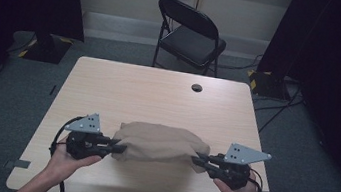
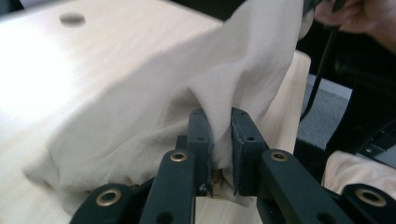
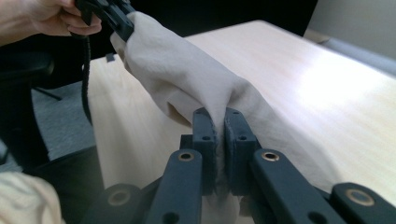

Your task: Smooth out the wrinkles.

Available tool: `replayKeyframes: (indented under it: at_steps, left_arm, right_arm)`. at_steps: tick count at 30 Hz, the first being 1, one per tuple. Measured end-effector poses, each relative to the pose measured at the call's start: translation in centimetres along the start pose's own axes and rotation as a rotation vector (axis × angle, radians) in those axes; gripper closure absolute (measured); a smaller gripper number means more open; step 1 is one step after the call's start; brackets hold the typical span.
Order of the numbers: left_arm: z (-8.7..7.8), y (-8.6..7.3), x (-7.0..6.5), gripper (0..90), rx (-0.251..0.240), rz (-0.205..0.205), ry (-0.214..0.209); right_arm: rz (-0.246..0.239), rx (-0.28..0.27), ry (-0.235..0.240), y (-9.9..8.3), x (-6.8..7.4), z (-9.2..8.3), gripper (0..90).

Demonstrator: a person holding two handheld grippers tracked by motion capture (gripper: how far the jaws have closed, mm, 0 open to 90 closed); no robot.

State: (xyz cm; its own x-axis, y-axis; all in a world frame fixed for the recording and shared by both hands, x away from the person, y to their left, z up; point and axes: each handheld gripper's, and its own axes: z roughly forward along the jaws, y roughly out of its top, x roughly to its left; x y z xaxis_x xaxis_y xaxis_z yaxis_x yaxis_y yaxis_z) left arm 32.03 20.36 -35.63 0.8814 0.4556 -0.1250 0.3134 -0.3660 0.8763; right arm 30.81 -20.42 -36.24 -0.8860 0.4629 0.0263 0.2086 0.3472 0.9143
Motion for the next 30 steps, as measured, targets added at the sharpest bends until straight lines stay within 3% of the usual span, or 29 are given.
replayKeyframes:
  at_steps: [3, 16, 20, 24, 27, 30]
  left_arm:
    - [-0.3, 0.9, 0.6, 80.3, -0.026, -0.008, 0.003]
    - [3.5, -0.6, 5.5, 80.3, 0.061, -0.132, 0.01]
    - [4.3, -0.8, 6.6, 80.3, 0.062, -0.158, 0.015]
    - [4.3, -0.9, 6.5, 80.4, 0.068, -0.154, 0.015]
    - [3.8, -1.2, 5.4, 80.5, 0.086, -0.123, -0.001]
    - [2.7, -1.4, 4.1, 80.6, 0.057, -0.111, -0.033]
  right_arm:
    - [-0.008, -0.007, -0.011, 0.7, -0.2, 0.0, 84.6]
    - [0.095, 0.1, -0.037, -0.8, -4.6, 3.9, 84.4]
    - [0.112, 0.124, -0.042, -1.1, -5.6, 4.9, 84.1]
    - [0.112, 0.119, -0.043, -1.5, -5.9, 5.2, 84.4]
    - [0.094, 0.145, -0.006, -1.7, -5.2, 4.8, 84.5]
    - [0.111, 0.136, 0.055, -2.1, -4.2, 3.7, 84.5]
